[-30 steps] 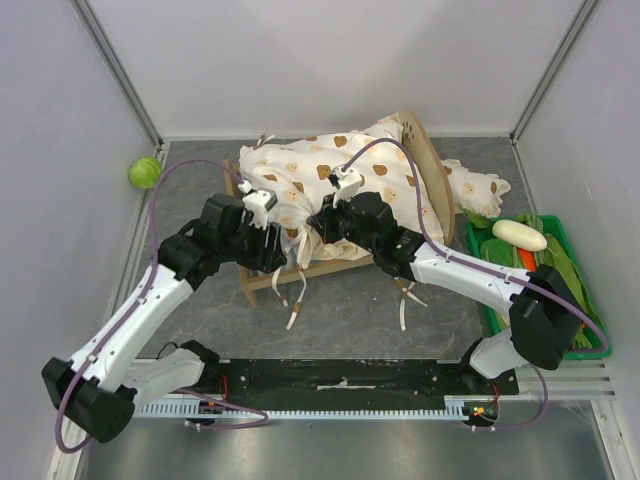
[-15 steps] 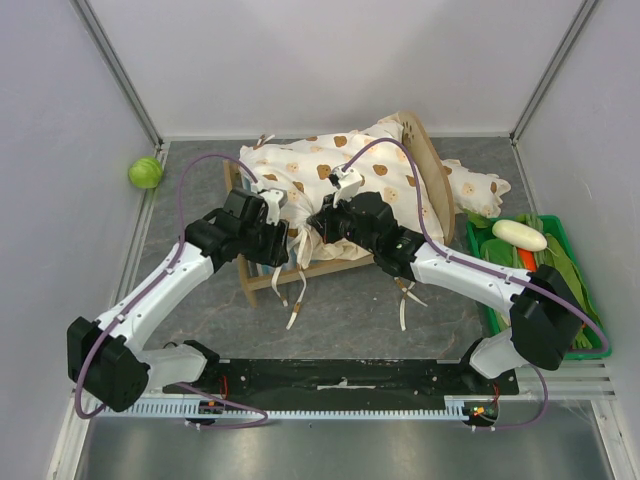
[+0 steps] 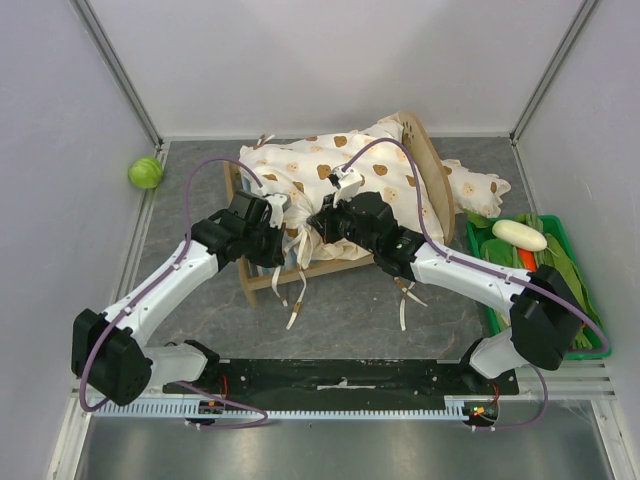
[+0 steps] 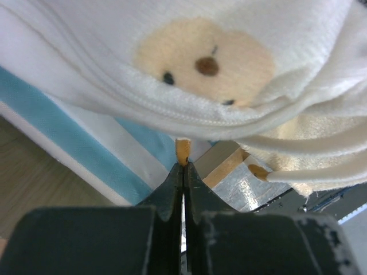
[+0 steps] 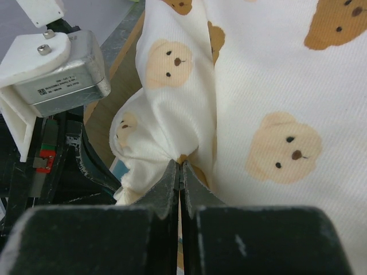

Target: Set up the pet bed

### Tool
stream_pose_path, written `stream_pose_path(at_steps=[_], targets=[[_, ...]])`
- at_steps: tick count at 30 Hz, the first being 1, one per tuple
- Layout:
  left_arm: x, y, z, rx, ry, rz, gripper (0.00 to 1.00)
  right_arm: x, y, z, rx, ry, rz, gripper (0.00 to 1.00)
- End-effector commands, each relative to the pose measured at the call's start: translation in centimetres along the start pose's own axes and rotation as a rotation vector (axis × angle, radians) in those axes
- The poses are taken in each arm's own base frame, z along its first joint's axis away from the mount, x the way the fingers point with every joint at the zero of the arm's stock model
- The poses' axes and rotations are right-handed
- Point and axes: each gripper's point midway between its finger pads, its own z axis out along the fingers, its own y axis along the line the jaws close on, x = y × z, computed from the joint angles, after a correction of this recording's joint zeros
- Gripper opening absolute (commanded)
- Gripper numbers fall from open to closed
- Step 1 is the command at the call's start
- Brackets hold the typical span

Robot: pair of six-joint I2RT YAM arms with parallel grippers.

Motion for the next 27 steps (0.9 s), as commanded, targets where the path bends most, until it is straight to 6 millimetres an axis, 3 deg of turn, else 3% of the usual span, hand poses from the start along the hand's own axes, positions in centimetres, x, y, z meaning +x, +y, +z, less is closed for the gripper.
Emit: stream_pose_path(at_steps=[1,7,16,21,27], targets=[[-2.7,0.8,-1.8,-0.074,-0.071,0.020,0.02,-3.7,0.6,-0.9,-0.012,-0.094,-0.006,0.01],[-8.1,2.6,-7.5,-0.248,-0.240,0.118,0.02,-3.8,1.0,-1.1,-0.032,-0.101,0.009,0.01],[-12.9,4.7,-12.1,-0.446,-0.374,0.281,0.02,-4.3,2.0,-1.0,-0.078,-0.112,0.041,0.01],[-13.2,5.6,-12.5,-0.507,-0.368,0.316,0.02,-4.5,2.1,-1.0,-0.081,-0.118,0.051,0.01],[-10.7,6.4,-10.1,-0.506,-0.302,0.279,0.02,-4.1,2.8,-0.8,-0.119,-0.102,0.058,0.01]])
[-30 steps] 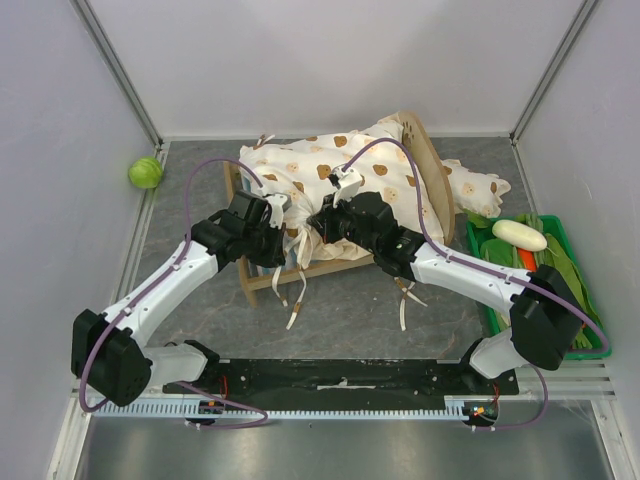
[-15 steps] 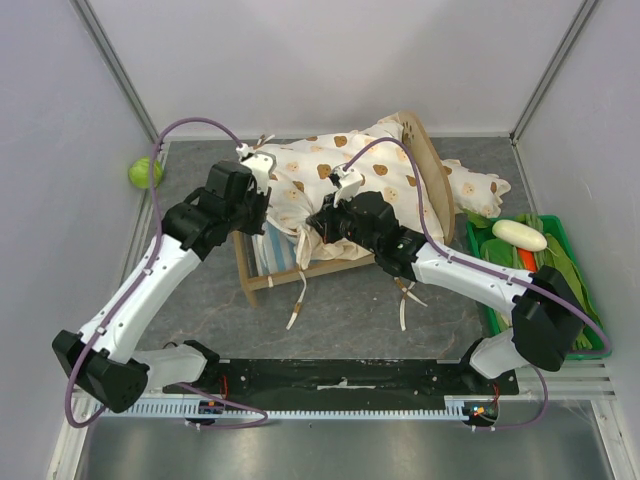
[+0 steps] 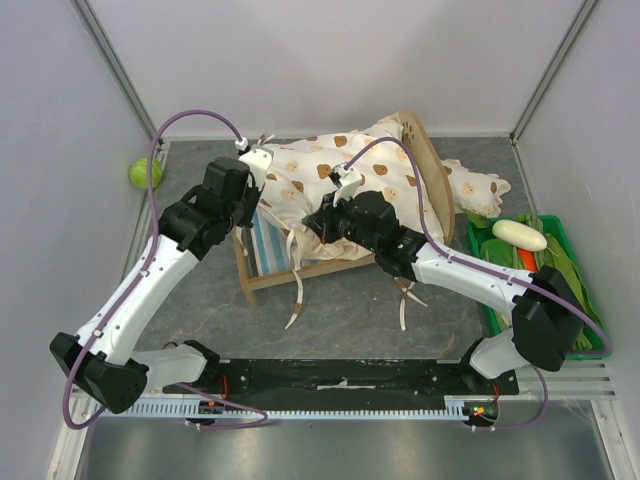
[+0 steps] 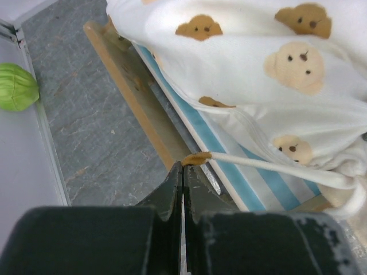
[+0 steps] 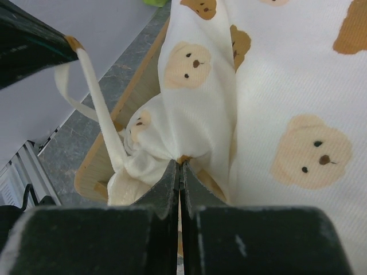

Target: Set up the pet bed

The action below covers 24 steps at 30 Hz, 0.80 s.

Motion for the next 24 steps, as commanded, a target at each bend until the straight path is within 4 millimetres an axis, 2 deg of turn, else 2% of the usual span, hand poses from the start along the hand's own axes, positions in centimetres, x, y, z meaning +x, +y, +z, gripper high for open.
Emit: stream_pose_path(at_steps=[1,10,16,17,20,23,24], targets=[[2.4,0.0,1.3,-0.035,0.050,0.024,0.02,-3.2,1.6,-0.4,-0.060,-0.084,0.016,0.01],[8.8,-2.6,3.2,0.008,0.181,-0.087,0.02,-2.7,2.0,-0.2,-0.081,-0.068,0.022,0.01],[12.5,-5.4,3.2,0.096,0.283,-0.186,0.02,-1.9,2.8,0.1,-0.100,-0.051,0.015,0.01],[12.9,-5.6,3.2,0.103,0.297,-0.194,0.13,-1.8,3.0,0.1,-0.103,-0.051,0.014,0.01],[13.9,-6.1,2.5,0.123,0.343,-0.216,0.34,-1.2,3.3,0.5,-0.095,-0.041,0.006,0.00],[13.1,-5.6,1.3,0.115,0.307,-0.245,0.51,-0.8,3.7,0.7,-0.090,-0.036,-0.009,0.01],[12.4,-5.2,0.9,0.107,0.284,-0.252,0.53,-1.0,3.9,0.8,-0.089,-0.040,-0.014,0.00]])
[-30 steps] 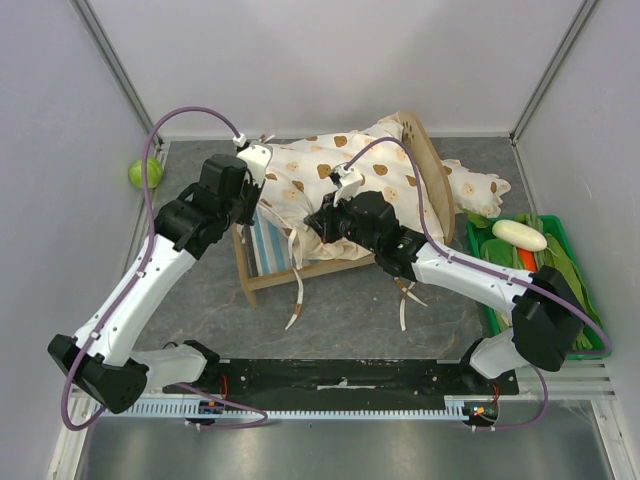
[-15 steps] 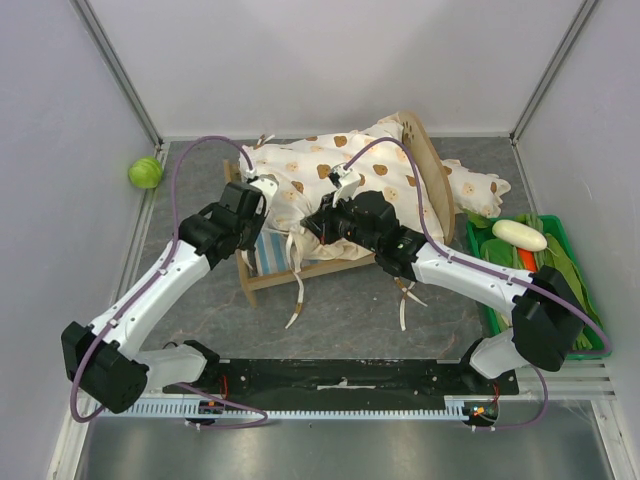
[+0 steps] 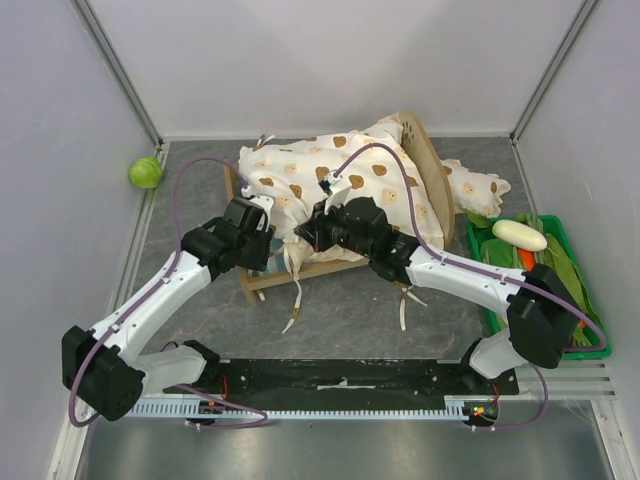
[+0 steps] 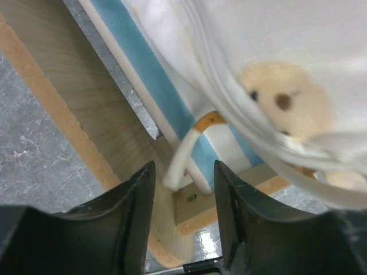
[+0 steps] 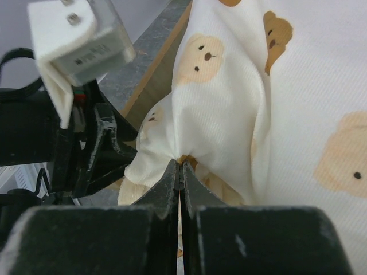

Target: Set up the pet bed

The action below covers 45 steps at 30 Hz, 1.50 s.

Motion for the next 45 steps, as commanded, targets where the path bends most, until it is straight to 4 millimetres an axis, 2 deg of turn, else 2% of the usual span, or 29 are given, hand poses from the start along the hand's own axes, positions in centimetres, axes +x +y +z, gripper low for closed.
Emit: stream_pose_path(at_steps=[1,8,10,11,13,18,20,21,23,24,26,28,29,30,33,35,36,38,40,41,42,44,45], targets=[[-0.4,0.5,-3.0,-0.006,-0.053,-0.084,0.55,-2.3,1.7,0.8,-0.019,-0.072,-0.027,0.01],[-1.9,3.6,-7.6,-0.125,-0.204,-0.170,0.69,-2.1,3.3,2.1,-0.002,-0.076,-0.066,0.00],[-1.9,4.6,-8.2,-0.175,-0.236,-0.197,0.71,-2.7,3.5,2.7,0.003,-0.091,-0.076,0.00],[-1.8,5.2,-8.6,-0.199,-0.256,-0.209,0.72,-3.6,3.6,2.8,0.012,-0.113,-0.078,0.00],[-1.9,5.5,-8.9,-0.208,-0.282,-0.220,0.73,-4.2,3.9,3.3,0.004,-0.123,-0.091,0.00],[-1.7,6.6,-9.5,-0.257,-0.322,-0.253,0.74,-6.7,7.0,3.3,-0.126,-0.193,-0.069,0.00],[-1.7,6.7,-9.6,-0.263,-0.332,-0.263,0.74,-6.2,8.0,3.0,-0.187,-0.193,-0.056,0.00],[-1.7,6.8,-9.6,-0.265,-0.337,-0.266,0.74,-8.1,8.9,2.0,-0.227,-0.272,-0.034,0.00],[-1.7,6.8,-9.8,-0.261,-0.353,-0.282,0.74,-8.8,9.5,1.4,-0.249,-0.297,-0.006,0.01],[-1.8,6.8,-9.9,-0.260,-0.357,-0.288,0.74,-7.8,9.0,1.9,-0.226,-0.247,-0.005,0.01],[-1.9,6.8,-10.0,-0.253,-0.374,-0.304,0.74,-7.0,10.0,2.6,-0.265,-0.197,-0.020,0.01],[-2.0,6.7,-10.2,-0.246,-0.386,-0.309,0.74,-4.1,9.8,3.9,-0.257,-0.134,-0.021,0.01],[-2.0,6.7,-10.2,-0.242,-0.388,-0.310,0.74,-3.0,9.3,4.3,-0.230,-0.110,-0.025,0.01],[-2.1,6.6,-10.3,-0.240,-0.391,-0.312,0.74,-1.1,8.2,5.1,-0.185,-0.061,-0.031,0.01],[-1.8,6.4,-10.2,-0.226,-0.387,-0.314,0.74,1.5,5.8,6.3,-0.096,-0.012,-0.050,0.01],[-1.6,6.1,-10.0,-0.208,-0.387,-0.324,0.74,1.9,5.2,7.0,-0.067,-0.005,-0.058,0.01],[-1.6,6.0,-9.9,-0.199,-0.391,-0.326,0.74,3.0,4.8,7.6,-0.057,0.025,-0.072,0.01],[-1.5,5.5,-9.6,-0.176,-0.384,-0.328,0.74,3.0,4.8,8.2,-0.054,0.034,-0.082,0.01],[-1.5,5.2,-9.4,-0.158,-0.384,-0.332,0.74,4.0,4.1,8.7,-0.023,0.061,-0.093,0.01],[-1.3,4.9,-9.0,-0.143,-0.375,-0.328,0.74,3.6,4.2,8.9,-0.023,0.057,-0.101,0.02],[-1.2,4.7,-8.8,-0.137,-0.369,-0.327,0.74,4.5,3.6,9.2,0.001,0.086,-0.108,0.02],[-1.0,3.9,-8.1,-0.100,-0.354,-0.336,0.74,4.8,3.5,9.6,0.012,0.106,-0.117,0.03],[-1.1,3.5,-7.7,-0.081,-0.351,-0.347,0.74,4.9,3.4,9.5,0.020,0.105,-0.123,0.08]])
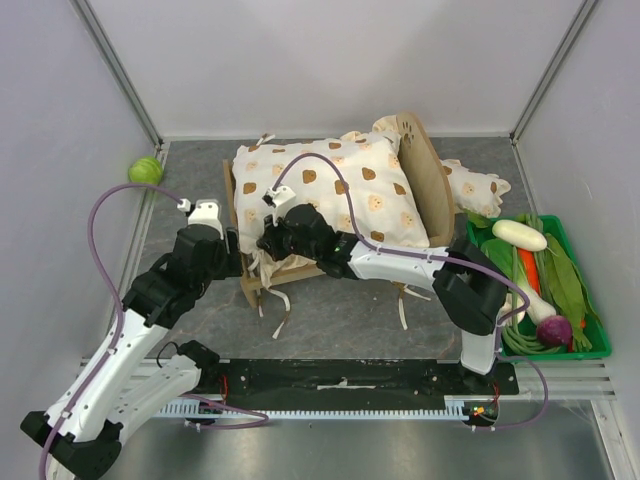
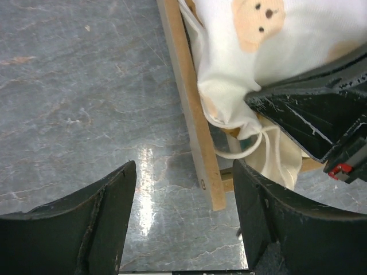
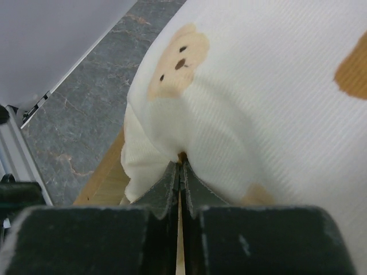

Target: Set up the pet bed

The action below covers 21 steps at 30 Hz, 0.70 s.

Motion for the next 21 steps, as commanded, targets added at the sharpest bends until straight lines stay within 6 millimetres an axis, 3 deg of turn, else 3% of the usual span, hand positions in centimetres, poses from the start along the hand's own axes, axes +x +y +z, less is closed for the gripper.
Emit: stream_pose_path(at_steps=[1,4,6,9,15,21], targets=[[0.3,-2.3,1.2,0.086,0.003,-0.092,0.74,-1.0,0.1,0.2,0.028,-0.015,-0.043,0.13],[1.1,-3.4,1.9,0.124,0.025,-0.125,0.74,-1.6,0.9,-0.8,-0.011,-0.028,-0.042,0.30],[1.3,-3.7,2.2,0.132,0.034,-0.135,0.74,-3.0,1.6,-2.3,-0.035,-0.057,-0.048,0.41],[1.2,-3.6,2.2,0.122,0.038,-0.143,0.74,-4.5,2.9,-4.4,-0.086,-0.084,-0.064,0.46],[-0.7,-3.2,0.7,0.127,-0.016,-0.181,0.75,-5.7,3.6,-7.4,-0.116,-0.106,-0.066,0.46],[-0.7,-1.8,-0.3,0.079,-0.027,-0.184,0.75,-2.4,3.8,-7.9,-0.142,-0.044,-0.038,0.37]])
